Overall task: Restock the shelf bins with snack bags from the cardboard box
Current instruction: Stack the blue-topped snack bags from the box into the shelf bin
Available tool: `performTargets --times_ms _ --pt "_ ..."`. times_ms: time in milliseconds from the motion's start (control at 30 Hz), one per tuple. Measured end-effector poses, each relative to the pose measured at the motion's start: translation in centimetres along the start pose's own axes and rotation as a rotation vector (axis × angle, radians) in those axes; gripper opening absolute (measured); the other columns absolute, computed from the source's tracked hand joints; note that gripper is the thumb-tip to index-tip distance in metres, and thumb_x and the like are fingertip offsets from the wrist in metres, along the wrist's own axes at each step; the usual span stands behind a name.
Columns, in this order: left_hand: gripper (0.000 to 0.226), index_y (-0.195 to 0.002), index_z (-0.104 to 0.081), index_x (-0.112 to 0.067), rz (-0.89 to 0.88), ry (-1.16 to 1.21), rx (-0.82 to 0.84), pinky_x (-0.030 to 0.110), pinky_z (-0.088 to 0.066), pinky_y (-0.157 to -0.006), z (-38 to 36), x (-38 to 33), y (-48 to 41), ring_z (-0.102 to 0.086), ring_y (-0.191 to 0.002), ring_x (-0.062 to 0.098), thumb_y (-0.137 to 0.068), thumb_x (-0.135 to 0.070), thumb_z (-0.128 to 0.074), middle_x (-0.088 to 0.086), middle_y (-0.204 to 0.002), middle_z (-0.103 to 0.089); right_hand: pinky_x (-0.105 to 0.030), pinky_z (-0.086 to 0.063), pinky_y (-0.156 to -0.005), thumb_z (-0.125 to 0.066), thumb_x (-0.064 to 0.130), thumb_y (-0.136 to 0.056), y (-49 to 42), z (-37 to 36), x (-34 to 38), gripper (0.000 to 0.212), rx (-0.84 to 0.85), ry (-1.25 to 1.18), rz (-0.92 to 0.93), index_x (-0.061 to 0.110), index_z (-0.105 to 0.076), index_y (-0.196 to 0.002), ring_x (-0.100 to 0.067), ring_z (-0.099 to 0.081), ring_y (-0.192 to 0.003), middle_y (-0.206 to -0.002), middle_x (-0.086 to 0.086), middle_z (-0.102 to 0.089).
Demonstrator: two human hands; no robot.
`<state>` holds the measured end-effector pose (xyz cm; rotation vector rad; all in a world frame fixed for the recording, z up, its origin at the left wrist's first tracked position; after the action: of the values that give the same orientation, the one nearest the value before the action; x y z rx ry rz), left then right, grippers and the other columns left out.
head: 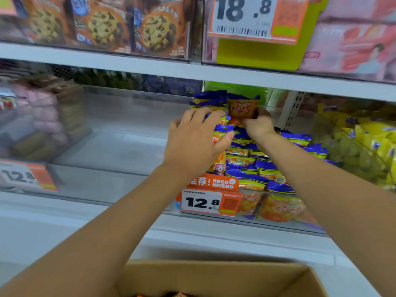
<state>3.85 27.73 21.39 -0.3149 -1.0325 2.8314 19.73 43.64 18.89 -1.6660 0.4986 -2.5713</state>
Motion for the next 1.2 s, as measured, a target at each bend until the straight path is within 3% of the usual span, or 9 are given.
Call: performTargets --times_ms 233,400,600,733,867,967,1100,1200 --pt "0.057 -0.138 -0.047 -0.033 -0.005 0.013 -0.025 0.039 -0.037 -0.096 0.0 0.1 0.0 -0.041 -0.129 0.016 -0.091 -0.061 -0.032 -0.008 -0.140 -0.049 -0.029 -0.046 -0.081 -0.067 0.021 -0.087 -0.8 -0.5 -0.9 0.035 0.011 0.075 0.002 0.007 -0.063 -0.119 -0.028 -0.063 -0.104 -0.114 -0.012 -0.068" --pt "0.065 -0.138 -0.047 -0.034 -0.006 0.009 -0.038 0.039 -0.038 -0.095 0.3 0.1 0.1 -0.042 -0.128 0.016 -0.087 -0.065 -0.022 -0.008 -0.139 -0.049 -0.022 -0.036 -0.069 -0.065 0.016 -0.087 -1.0 -0.2 -1.2 0.029 -0.082 0.059 0.038 0.006 -0.064 -0.114 -0.029 -0.063 -0.101 -0.111 -0.011 -0.068" --pt "0.065 -0.138 -0.048 -0.033 -0.007 0.015 -0.041 0.039 -0.039 -0.095 0.2 0.1 0.1 -0.043 -0.128 0.016 -0.088 -0.065 -0.023 -0.007 -0.139 -0.050 -0.026 -0.045 -0.079 -0.066 0.019 -0.087 -1.9 -0.8 -0.8 0.033 0.019 0.159 0.054 0.009 -0.064 -0.118 -0.029 -0.062 -0.105 -0.115 -0.011 -0.068" --pt "0.065 -0.138 -0.047 -0.033 -0.005 0.018 -0.042 0.039 -0.039 -0.095 0.2 0.1 0.2 -0.043 -0.128 0.016 -0.087 -0.065 -0.023 -0.007 -0.139 -0.050 -0.026 -0.046 -0.078 -0.069 0.013 -0.083 -2.3 -1.0 -0.3 0.030 0.030 0.220 0.102 0.010 -0.067 -0.113 -0.028 -0.064 -0.102 -0.112 -0.011 -0.069" --pt "0.064 -0.138 -0.047 -0.032 -0.005 0.025 -0.040 0.039 -0.039 -0.094 0.2 0.1 0.1 -0.043 -0.127 0.016 -0.088 -0.065 -0.024 -0.007 -0.138 -0.050 -0.030 -0.052 -0.075 -0.067 0.013 -0.082 -2.7 -1.1 -0.9 0.023 0.062 0.140 0.022 0.013 -0.071 -0.105 -0.023 -0.065 -0.089 -0.101 -0.010 -0.072" --pt "0.065 -0.138 -0.048 -0.033 -0.001 0.023 -0.043 0.039 -0.039 -0.094 0.2 0.1 0.2 -0.043 -0.128 0.016 -0.087 -0.065 -0.023 -0.007 -0.138 -0.050 -0.030 -0.043 -0.066 -0.064 0.018 -0.085 -2.7 -1.0 -1.2 0.019 0.100 0.122 0.025 0.007 -0.071 -0.100 -0.023 -0.058 -0.077 -0.096 -0.015 -0.071" --pt "0.059 -0.137 -0.048 -0.033 -0.002 0.027 -0.043 0.039 -0.039 -0.095 0.1 0.2 0.2 -0.043 -0.128 0.016 -0.090 -0.063 -0.030 -0.007 -0.138 -0.050 -0.031 -0.045 -0.070 -0.067 0.022 -0.088 -2.7 -1.3 -1.4 0.031 0.133 0.168 0.043 0.007 -0.065 -0.115 -0.024 -0.061 -0.087 -0.109 -0.013 -0.069" --pt "0.057 -0.138 -0.047 -0.033 0.001 0.029 -0.034 0.039 -0.038 -0.097 0.1 0.2 0.2 -0.041 -0.129 0.016 -0.090 -0.062 -0.034 -0.008 -0.140 -0.049 -0.034 -0.051 -0.087 -0.083 0.027 -0.074 -2.1 -0.3 -1.1 0.074 0.040 0.019 0.057 0.012 -0.041 -0.133 -0.023 -0.059 -0.103 -0.117 -0.008 -0.061"
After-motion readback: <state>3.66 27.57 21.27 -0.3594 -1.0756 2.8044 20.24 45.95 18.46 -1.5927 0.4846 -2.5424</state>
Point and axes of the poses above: each hand's wrist, its own y-axis away from the middle knuckle, its own z-axis out of the back of the hand, x = y × z, the point moved 7 cm from there along -y, towards the middle knuckle
